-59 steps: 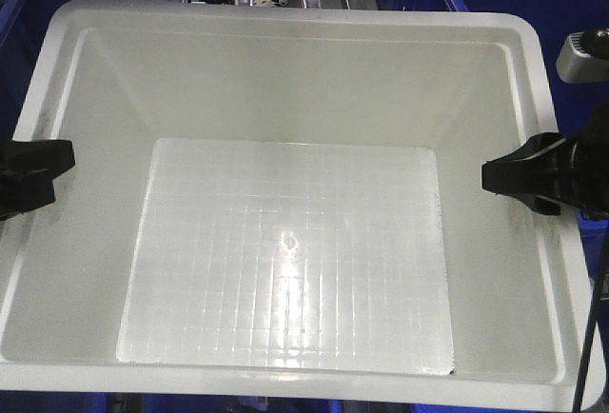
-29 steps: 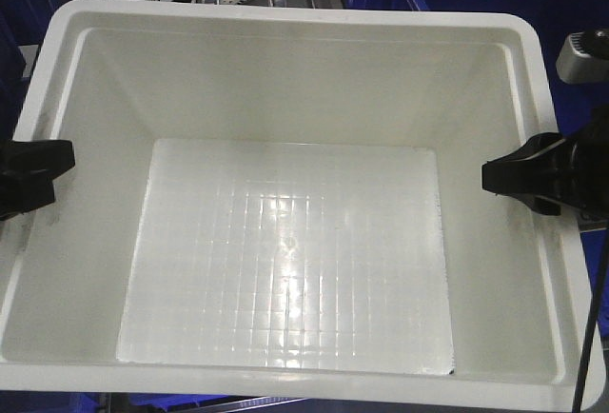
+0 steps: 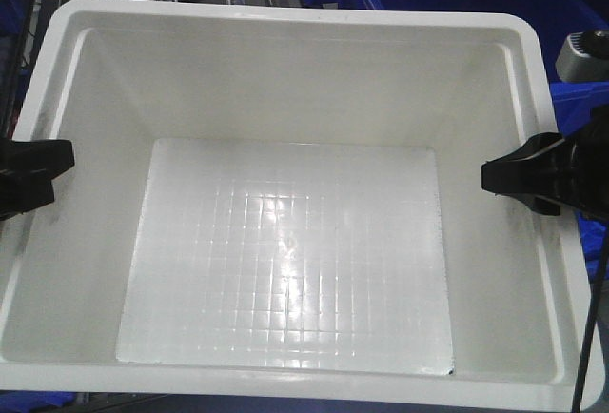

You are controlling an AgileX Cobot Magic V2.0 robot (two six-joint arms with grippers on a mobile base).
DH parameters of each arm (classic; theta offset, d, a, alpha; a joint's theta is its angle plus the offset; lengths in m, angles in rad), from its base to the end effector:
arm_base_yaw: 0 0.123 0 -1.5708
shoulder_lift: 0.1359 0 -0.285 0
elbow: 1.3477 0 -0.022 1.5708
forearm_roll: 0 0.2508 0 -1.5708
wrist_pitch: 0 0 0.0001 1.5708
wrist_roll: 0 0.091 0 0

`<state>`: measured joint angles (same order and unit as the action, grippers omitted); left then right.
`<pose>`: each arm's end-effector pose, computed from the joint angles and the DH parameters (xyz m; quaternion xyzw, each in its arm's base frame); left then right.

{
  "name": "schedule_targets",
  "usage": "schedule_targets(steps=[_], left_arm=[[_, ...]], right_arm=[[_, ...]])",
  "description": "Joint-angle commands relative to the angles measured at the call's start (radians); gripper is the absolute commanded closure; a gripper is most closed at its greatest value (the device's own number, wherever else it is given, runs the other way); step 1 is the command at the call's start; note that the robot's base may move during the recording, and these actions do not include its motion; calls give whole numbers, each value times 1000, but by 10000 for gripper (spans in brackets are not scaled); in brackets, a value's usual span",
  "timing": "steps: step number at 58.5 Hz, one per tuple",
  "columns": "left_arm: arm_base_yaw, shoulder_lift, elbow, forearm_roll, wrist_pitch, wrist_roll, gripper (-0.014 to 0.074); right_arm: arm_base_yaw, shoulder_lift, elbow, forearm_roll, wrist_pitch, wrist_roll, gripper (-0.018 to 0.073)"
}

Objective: Move bin from left to right shelf
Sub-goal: 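Hold the white tote with both grippers while the base turns away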

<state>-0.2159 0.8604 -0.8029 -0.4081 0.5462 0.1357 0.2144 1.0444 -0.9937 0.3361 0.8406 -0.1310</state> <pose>0.1661 -0.0557 0.3505 0.0528 0.8502 -0.1977 0.4851 0.1948 0.0653 0.3559 -0.1011 0.9105 0.1725 0.3619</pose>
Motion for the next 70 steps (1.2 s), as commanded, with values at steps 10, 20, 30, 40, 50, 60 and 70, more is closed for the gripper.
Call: schedule_targets(steps=[10, 20, 30, 40, 50, 60, 70], left_arm=[[-14, -20, -47, -69, -110, 16, 603], [-14, -17, -47, -69, -109, 16, 603], [-14, -17, -47, -69, -109, 16, 603], [-14, -17, -47, -69, -109, 16, 603], [-14, -17, -47, -69, -109, 16, 603], [-14, -17, -47, -69, -109, 16, 603], [-14, -17, -47, -69, -109, 16, 603]], right_arm=[[5, -30, -43, 89, -103, -37, 564], [5, -30, -43, 89, -103, -37, 564], [5, -30, -43, 89, -101, -37, 564], [5, -30, -43, 89, -93, -37, 564], [5, -30, -43, 89, -91, -37, 564], [5, -30, -43, 89, -91, -37, 564], [5, -30, -43, 89, -91, -37, 564]])
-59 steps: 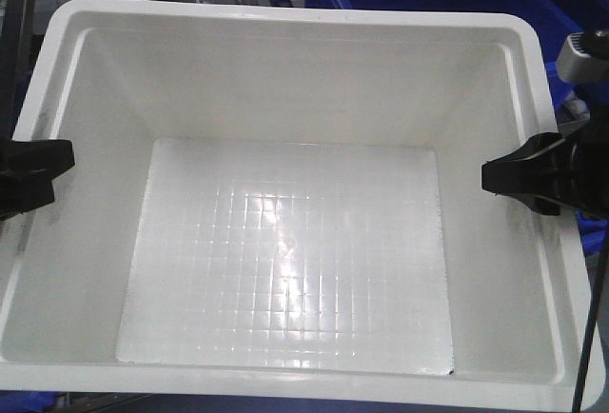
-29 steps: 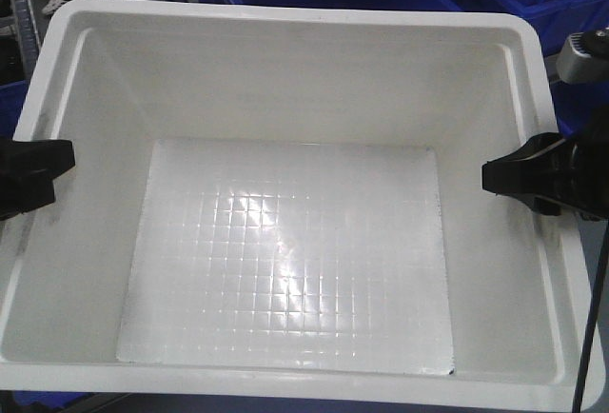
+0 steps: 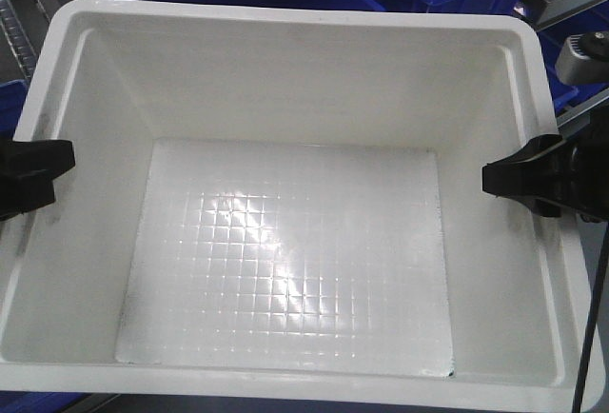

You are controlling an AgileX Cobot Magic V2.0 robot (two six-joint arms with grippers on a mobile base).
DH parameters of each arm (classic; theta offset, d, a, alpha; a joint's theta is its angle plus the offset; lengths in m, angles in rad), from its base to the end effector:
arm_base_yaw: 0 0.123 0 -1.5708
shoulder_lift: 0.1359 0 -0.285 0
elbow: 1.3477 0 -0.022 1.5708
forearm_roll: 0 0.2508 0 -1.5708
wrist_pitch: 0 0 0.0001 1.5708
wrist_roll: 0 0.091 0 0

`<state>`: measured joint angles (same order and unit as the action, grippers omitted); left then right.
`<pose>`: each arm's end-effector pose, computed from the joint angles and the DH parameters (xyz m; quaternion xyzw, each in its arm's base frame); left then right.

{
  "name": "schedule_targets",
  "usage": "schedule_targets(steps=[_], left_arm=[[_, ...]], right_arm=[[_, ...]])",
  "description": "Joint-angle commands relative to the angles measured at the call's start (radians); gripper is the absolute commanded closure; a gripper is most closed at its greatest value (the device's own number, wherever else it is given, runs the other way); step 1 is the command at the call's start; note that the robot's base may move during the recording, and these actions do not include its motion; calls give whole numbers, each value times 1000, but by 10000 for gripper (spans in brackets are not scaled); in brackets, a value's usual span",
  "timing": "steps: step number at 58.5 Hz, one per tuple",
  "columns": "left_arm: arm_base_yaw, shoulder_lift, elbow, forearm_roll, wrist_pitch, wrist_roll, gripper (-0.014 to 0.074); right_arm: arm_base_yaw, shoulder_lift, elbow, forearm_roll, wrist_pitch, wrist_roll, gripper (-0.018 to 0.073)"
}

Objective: Move bin from left to right shelf
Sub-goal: 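Hold the white tote with both grippers while the base turns away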

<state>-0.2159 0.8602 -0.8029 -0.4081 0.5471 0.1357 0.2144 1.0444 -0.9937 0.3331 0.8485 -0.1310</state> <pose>0.1660 -0.0557 0.3505 0.0529 0.8503 -0.1977 0.4848 0.1943 0.0652 0.3553 -0.1025 0.9120 0.1712 0.3584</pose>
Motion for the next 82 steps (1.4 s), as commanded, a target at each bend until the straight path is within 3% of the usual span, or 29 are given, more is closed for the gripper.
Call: schedule_targets(steps=[1, 82], left_arm=[[-14, -17, -47, -69, -110, 16, 603], [-14, -17, -47, -69, -110, 16, 603]], right_arm=[[5, -30, -43, 92, -99, -37, 564], [5, -30, -43, 92, -99, -37, 564]])
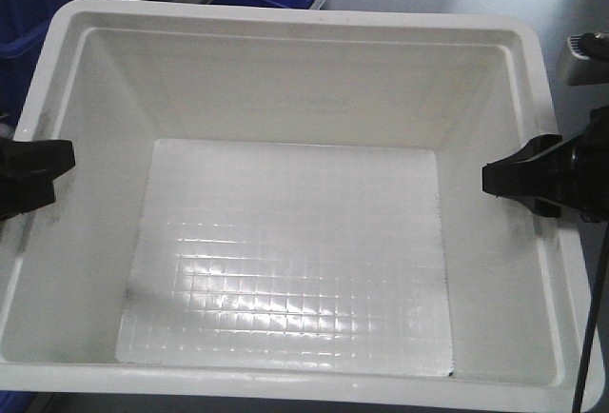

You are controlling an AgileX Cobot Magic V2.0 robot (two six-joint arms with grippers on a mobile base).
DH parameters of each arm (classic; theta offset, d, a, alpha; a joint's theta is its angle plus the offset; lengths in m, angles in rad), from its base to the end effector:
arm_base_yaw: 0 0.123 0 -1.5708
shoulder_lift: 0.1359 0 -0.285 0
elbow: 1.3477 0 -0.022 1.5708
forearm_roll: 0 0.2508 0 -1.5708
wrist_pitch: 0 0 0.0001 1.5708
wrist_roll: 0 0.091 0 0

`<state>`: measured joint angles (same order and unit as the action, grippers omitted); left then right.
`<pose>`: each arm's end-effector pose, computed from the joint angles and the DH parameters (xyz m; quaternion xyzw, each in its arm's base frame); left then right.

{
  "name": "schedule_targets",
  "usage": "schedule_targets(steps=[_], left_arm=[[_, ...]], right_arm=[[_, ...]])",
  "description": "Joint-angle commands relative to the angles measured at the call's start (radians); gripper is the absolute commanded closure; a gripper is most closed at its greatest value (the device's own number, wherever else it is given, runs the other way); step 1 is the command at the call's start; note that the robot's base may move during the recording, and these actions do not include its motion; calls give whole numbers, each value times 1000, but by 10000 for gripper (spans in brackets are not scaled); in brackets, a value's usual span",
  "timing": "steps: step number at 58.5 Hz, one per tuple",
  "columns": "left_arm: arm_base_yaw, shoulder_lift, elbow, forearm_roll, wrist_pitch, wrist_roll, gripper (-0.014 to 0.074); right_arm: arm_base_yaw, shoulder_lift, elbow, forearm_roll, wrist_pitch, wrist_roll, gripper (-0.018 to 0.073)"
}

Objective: Move bin from left to right shelf
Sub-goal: 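Hold the white tote with both grippers while the base turns away, then keep the white tote gripped while the base drives past the windows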

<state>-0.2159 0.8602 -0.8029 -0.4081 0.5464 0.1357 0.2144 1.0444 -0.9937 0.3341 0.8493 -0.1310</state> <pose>0.1660 -0.0557 0.3506 0.0528 0.8502 -0.1977 0.4851 0.1943 0.0653 0.3553 -0.1024 0.9121 0.1717 0.3580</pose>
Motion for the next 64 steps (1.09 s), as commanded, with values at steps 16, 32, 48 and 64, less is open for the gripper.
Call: schedule_targets(steps=[16, 32, 48, 64], left_arm=[[-14, -17, -47, -69, -110, 16, 603], [-14, -17, -47, -69, -110, 16, 603], [-14, -18, -47, -69, -109, 16, 603], [-14, -18, -47, -69, -109, 16, 603]], right_arm=[[5, -30, -43, 91, -100, -37, 564], [5, -30, -43, 91, -100, -37, 564], [5, -30, -43, 91, -93, -37, 564], [5, -30, -43, 91, -93, -37, 564]])
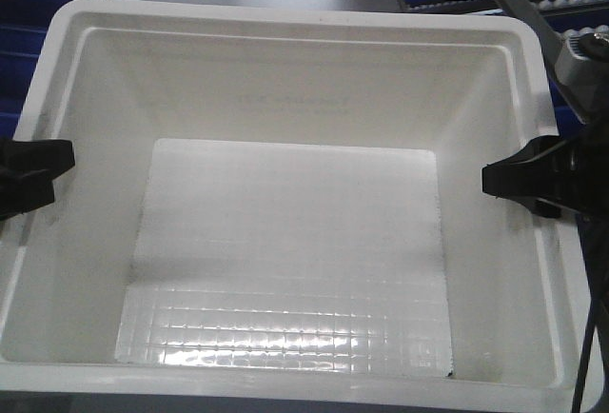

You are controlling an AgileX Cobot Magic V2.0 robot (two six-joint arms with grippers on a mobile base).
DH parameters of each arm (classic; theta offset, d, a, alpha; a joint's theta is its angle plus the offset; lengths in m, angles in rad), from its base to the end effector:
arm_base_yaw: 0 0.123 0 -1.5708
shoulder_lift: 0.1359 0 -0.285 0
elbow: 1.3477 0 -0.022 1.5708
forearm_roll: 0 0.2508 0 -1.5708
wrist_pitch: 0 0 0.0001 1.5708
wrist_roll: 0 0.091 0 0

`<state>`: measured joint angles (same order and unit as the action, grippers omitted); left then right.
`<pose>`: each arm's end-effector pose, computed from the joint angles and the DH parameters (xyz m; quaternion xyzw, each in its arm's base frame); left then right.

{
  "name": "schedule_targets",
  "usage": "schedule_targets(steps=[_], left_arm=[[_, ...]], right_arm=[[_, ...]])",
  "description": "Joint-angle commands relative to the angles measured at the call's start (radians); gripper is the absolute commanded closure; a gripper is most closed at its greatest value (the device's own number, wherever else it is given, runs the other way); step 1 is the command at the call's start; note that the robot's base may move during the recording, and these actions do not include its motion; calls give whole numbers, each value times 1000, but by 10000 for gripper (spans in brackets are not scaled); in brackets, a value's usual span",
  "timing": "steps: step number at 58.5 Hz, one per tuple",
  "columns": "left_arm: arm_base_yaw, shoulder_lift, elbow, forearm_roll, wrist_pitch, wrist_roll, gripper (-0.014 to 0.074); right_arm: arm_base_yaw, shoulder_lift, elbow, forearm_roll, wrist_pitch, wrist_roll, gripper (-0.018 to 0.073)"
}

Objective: Move bin from left to right shelf
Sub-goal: 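Keep the white tote gripped while the base drives past the windows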

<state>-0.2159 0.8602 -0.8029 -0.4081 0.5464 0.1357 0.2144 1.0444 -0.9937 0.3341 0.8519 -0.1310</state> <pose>0.1660 -0.0557 0.3506 0.0528 0.8502 -0.1977 0.4851 0.1941 0.0653 0.3552 -0.1027 0.9125 0.1717 0.3568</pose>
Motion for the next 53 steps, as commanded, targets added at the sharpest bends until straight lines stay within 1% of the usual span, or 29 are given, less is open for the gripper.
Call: schedule_targets(steps=[1, 53], left_arm=[[-14, -18, -47, -69, -109, 16, 603], [-14, -18, -47, -69, -109, 16, 603]], right_arm=[[5, -30, -43, 91, -96, -37, 564], [5, -30, -43, 91, -95, -37, 564]])
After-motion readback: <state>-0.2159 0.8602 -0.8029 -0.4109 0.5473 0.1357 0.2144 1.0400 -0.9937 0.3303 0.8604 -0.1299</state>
